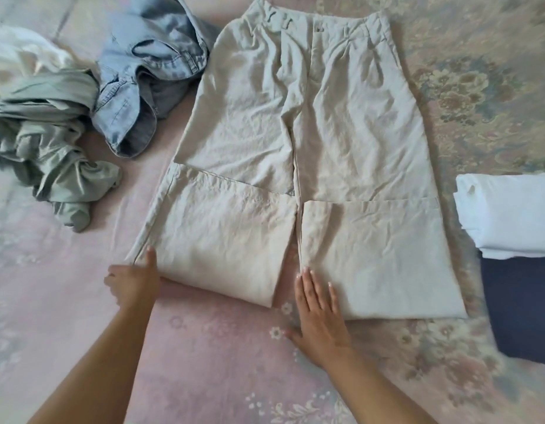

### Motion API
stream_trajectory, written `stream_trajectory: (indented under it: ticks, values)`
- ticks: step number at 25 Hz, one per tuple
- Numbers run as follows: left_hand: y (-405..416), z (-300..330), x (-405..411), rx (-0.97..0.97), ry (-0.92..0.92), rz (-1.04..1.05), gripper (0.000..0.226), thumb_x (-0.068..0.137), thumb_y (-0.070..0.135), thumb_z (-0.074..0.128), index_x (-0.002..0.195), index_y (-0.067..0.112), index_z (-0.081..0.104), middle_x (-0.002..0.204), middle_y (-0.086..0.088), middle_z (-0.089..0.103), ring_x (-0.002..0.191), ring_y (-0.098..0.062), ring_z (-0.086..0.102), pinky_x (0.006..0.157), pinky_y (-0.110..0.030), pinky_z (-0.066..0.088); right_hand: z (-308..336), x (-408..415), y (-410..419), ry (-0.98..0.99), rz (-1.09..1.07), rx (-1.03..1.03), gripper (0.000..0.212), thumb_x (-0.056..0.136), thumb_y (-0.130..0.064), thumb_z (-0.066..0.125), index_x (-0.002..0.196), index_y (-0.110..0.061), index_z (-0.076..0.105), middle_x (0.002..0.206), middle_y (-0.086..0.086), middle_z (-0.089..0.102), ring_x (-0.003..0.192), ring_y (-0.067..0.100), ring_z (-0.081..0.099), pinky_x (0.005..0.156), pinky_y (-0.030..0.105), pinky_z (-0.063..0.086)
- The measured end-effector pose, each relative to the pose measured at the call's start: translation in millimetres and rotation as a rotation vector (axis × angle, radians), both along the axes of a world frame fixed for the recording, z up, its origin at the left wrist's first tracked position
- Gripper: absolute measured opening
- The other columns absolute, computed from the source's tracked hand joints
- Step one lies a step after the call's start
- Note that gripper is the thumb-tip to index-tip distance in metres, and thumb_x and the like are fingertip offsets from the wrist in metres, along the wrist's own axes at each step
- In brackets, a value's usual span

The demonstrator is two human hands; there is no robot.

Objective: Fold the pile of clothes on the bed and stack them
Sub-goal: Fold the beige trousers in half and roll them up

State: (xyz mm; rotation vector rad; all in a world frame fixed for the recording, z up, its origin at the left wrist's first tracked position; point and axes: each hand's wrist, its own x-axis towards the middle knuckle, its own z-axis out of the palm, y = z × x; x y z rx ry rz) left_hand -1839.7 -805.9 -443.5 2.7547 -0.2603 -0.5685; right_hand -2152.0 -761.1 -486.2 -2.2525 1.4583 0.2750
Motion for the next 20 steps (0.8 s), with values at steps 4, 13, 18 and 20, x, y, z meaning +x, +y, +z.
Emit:
stream_trajectory:
  ticks: [4, 13, 18, 20]
  values:
    - [-6.7, -15.1, 20.8, -0.315, 0.316, 0.305, 0.056, 0.083, 0.037, 0.071, 0.118, -0.002, 0.052, 0.106, -0.013, 0.056, 0.1, -0.028, 0.056, 0.085, -0.035, 0.047, -7.9, 15.3, -0.8, 0.012, -0.264, 0.028, 0.109, 0.07, -0.038, 0.069, 0.149, -0.001, 0.004, 0.144, 0.023, 0.038, 0.132, 0.033, 0.03, 0.104, 0.052, 0.034]
    - [18.4, -28.7, 53.2, -0.475, 0.335, 0.324, 0.02, 0.089, 0.028, 0.062, 0.095, 0.012, 0.052, 0.079, 0.002, 0.052, 0.081, -0.019, 0.052, 0.076, -0.035, 0.046, -2.3, 40.5, -3.4, 0.134, -0.318, 0.092, 0.082, 0.068, 0.005, 0.045, 0.146, 0.004, 0.017, 0.149, 0.02, 0.023, 0.134, 0.034, 0.025, 0.089, 0.063, 0.045]
    - [11.0, 1.9, 62.4, -0.586, 0.666, 0.252, 0.005, 0.095, 0.02, 0.058, 0.092, 0.018, 0.054, 0.098, -0.002, 0.06, 0.097, -0.021, 0.059, 0.076, -0.04, 0.052, 29.2, 51.6, -28.7, 0.239, -0.345, 0.331, 0.071, 0.102, -0.032, 0.026, 0.14, -0.013, -0.031, 0.147, -0.002, -0.039, 0.139, 0.014, -0.03, 0.115, 0.053, -0.008]
    - [3.9, 34.1, 47.9, -0.639, 0.658, 0.053, 0.011, 0.096, 0.015, 0.055, 0.086, 0.018, 0.05, 0.094, 0.001, 0.057, 0.094, -0.018, 0.056, 0.07, -0.034, 0.051, 46.7, 64.6, -35.7, -0.002, -0.475, 0.269, 0.062, 0.103, -0.03, 0.029, 0.151, -0.014, -0.007, 0.158, -0.002, -0.018, 0.145, 0.011, -0.016, 0.117, 0.045, 0.0]
